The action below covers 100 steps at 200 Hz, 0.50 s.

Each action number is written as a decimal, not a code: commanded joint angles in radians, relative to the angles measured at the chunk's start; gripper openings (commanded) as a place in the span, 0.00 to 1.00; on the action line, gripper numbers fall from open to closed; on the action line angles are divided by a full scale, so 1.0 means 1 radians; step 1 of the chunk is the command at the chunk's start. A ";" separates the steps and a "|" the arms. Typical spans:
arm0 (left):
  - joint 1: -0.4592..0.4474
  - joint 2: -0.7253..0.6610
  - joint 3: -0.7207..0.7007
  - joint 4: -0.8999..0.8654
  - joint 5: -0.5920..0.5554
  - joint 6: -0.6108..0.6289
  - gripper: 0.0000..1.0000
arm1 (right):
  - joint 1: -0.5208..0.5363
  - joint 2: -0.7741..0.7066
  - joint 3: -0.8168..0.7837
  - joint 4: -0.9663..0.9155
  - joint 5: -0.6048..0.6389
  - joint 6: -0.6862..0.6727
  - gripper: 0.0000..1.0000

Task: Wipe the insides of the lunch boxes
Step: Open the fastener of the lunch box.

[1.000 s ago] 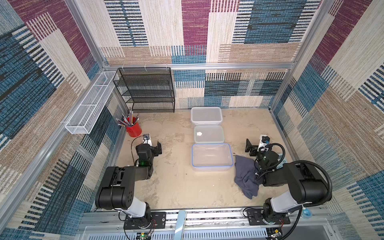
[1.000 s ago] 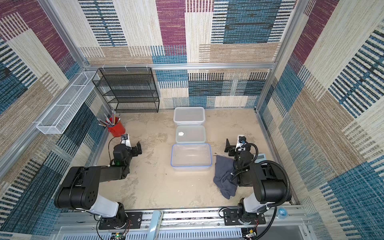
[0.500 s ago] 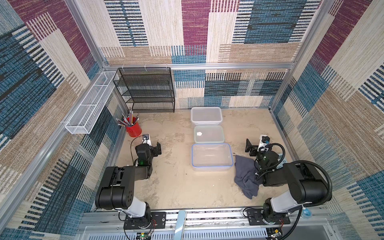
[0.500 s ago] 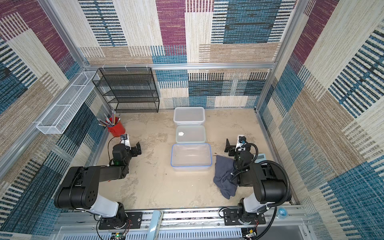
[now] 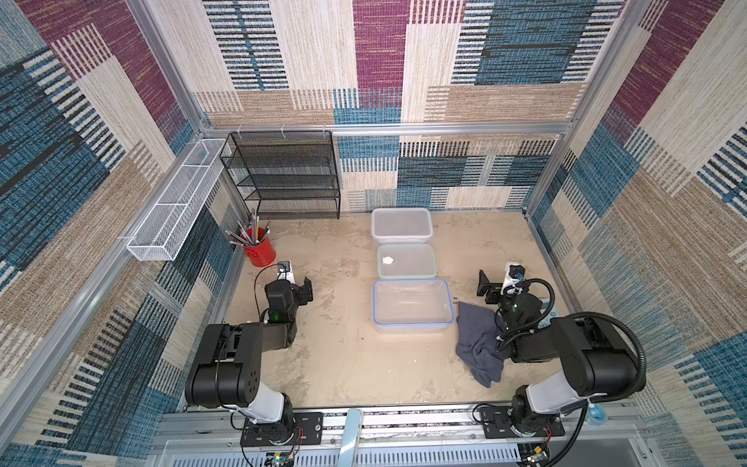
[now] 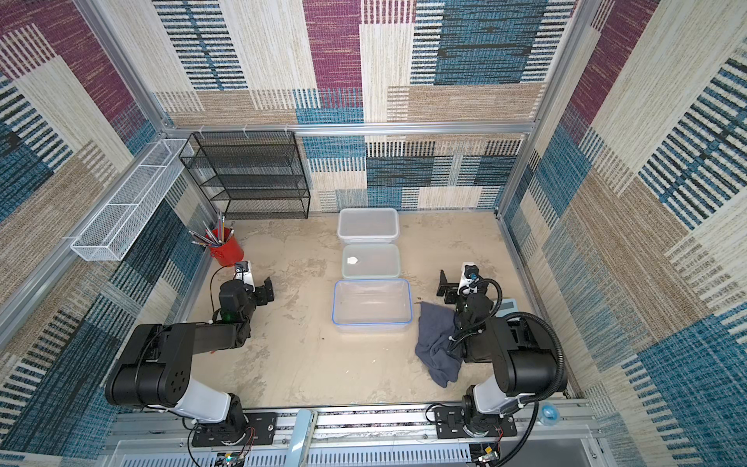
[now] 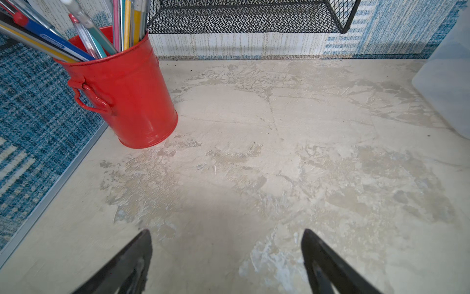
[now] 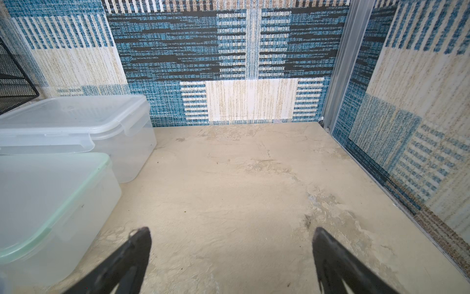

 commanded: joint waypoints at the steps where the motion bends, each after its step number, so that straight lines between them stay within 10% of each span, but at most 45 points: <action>1: 0.002 -0.006 0.001 0.027 -0.003 -0.006 0.79 | -0.001 -0.005 0.001 0.037 0.000 0.004 1.00; 100: -0.054 -0.429 0.216 -0.564 0.131 -0.204 0.68 | 0.000 -0.331 0.336 -0.796 -0.123 0.199 0.88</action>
